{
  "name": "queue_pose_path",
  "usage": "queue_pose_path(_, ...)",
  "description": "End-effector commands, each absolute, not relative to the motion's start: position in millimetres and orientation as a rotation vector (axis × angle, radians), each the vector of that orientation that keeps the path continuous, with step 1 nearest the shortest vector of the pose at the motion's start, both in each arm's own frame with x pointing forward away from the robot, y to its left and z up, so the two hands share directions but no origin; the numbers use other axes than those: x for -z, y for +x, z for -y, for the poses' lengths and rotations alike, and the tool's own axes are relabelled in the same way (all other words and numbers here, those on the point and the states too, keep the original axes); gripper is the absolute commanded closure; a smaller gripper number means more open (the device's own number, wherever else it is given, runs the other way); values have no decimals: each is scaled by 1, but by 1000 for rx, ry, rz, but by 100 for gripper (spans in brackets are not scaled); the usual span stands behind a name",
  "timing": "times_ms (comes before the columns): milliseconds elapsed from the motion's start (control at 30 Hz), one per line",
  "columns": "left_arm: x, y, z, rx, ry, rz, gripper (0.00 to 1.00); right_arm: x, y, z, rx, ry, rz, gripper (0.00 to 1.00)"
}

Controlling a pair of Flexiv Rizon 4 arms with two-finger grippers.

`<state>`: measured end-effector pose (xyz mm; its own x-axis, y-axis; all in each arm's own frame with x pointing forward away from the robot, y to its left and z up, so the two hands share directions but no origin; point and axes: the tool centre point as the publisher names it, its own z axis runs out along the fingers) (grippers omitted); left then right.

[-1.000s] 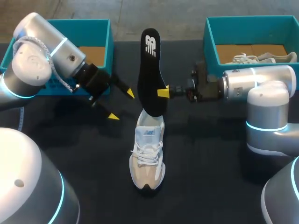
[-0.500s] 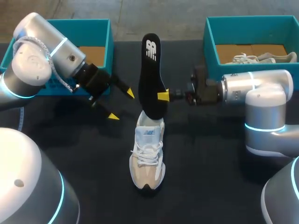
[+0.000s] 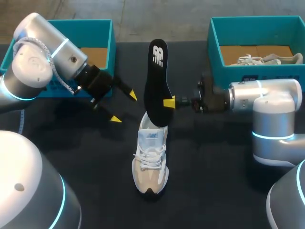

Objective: Take the shoe out of the shoebox, open the shoe tongue, remove and reinsert the insole, then place the shoe into the shoebox

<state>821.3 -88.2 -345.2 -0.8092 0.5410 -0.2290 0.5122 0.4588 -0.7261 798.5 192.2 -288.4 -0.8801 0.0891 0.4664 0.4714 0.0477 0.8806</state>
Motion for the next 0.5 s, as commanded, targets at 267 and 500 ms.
queue_pose_path(267,345,821,88,-1298,-959,2655,0,296,789,-193,1915,-599,2030,100)
queue_pose_path(500,345,821,88,-1298,-959,2655,0,299,785,-195,1914,-606,2023,100)
